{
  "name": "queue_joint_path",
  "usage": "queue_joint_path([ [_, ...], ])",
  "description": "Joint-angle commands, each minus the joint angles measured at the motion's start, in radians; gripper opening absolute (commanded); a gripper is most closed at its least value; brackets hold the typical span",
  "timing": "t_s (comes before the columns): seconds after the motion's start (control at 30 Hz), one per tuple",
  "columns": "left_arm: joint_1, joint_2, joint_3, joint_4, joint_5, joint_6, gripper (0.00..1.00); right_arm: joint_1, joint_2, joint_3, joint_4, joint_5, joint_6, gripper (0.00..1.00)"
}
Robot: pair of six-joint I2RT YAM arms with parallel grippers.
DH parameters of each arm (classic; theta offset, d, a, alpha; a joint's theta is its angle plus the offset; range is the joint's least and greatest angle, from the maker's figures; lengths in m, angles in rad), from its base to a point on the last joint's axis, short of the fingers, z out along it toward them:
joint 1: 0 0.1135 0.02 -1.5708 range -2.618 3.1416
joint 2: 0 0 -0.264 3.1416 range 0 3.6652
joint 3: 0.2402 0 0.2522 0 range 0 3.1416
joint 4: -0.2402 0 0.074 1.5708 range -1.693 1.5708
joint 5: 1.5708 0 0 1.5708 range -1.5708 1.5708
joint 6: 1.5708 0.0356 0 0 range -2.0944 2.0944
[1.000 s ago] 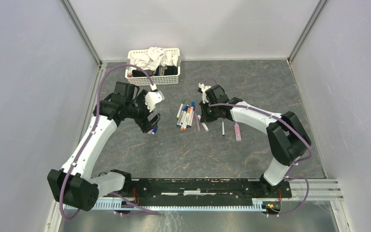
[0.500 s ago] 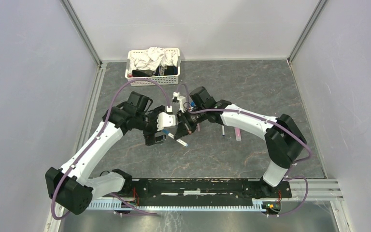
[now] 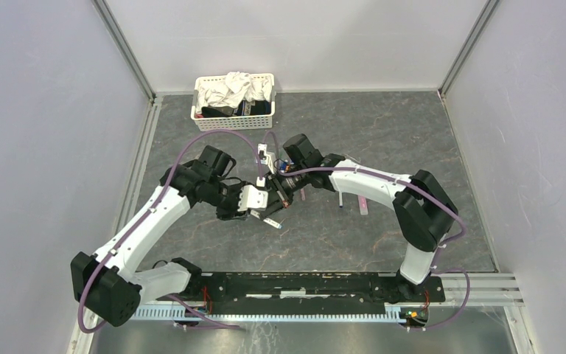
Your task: Open the pen caps
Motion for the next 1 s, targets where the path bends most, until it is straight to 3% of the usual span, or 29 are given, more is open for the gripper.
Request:
queue_joint_path([
  [0.0, -0.008, 0.003, 0.005, -0.039, 0.046, 0.071, 0.43, 0.006, 0.02, 0.044, 0.075, -0.051, 0.034, 0.0],
  [0.17, -0.01, 0.007, 0.018, -0.054, 0.055, 0.074, 0.31, 0.005, 0.032, 0.031, 0.139, -0.06, 0.086, 0.0],
  [0.23, -0.01, 0.007, 0.027, -0.064, 0.057, 0.076, 0.22, 0.005, 0.04, 0.028, 0.147, -0.055, 0.093, 0.02],
  [0.3, -0.01, 0.008, 0.039, -0.071, 0.055, 0.076, 0.07, 0.006, 0.047, 0.023, 0.152, -0.045, 0.105, 0.26],
  [0.33, -0.011, 0.009, 0.043, -0.071, 0.048, 0.069, 0.03, 0.006, 0.051, 0.02, 0.154, -0.04, 0.108, 0.32],
  [0.43, -0.01, 0.012, 0.056, -0.065, 0.037, 0.046, 0.02, 0.006, 0.056, 0.005, 0.176, -0.04, 0.125, 0.42],
  [0.57, -0.01, 0.013, 0.065, -0.055, 0.027, 0.026, 0.02, 0.007, 0.057, -0.002, 0.181, -0.042, 0.126, 0.43],
  [0.67, -0.01, 0.015, 0.074, -0.051, 0.018, 0.019, 0.02, 0.007, 0.057, -0.004, 0.179, -0.046, 0.121, 0.39],
  [0.87, -0.01, 0.026, 0.08, -0.051, -0.035, 0.028, 0.02, 0.005, 0.045, -0.005, 0.098, -0.014, 0.049, 0.01],
  [0.97, -0.004, 0.041, 0.08, -0.047, -0.11, 0.048, 0.02, -0.006, 0.027, -0.02, 0.004, 0.029, -0.03, 0.0],
])
